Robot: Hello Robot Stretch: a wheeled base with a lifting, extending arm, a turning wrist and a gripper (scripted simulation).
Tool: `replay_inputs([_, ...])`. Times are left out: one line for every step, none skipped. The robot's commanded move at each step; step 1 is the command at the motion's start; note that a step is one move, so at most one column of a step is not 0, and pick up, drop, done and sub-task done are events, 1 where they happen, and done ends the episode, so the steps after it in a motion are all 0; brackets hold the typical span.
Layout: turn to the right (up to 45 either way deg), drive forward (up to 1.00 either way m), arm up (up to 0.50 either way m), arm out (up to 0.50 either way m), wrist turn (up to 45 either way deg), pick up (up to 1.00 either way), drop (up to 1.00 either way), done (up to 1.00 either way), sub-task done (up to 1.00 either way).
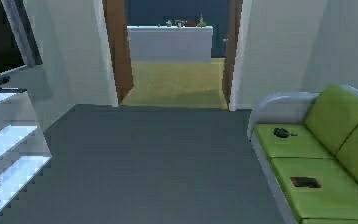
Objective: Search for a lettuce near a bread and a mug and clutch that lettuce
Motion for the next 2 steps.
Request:
replay_inputs([0.0, 1.00, 0.00, 0.00, 0.0, 0.00, 0.00, 0.00, 0.00])
replay_inputs([0.0, 1.00, 0.00, 0.00, 0.0, 0.00, 0.00, 0.00, 0.00])
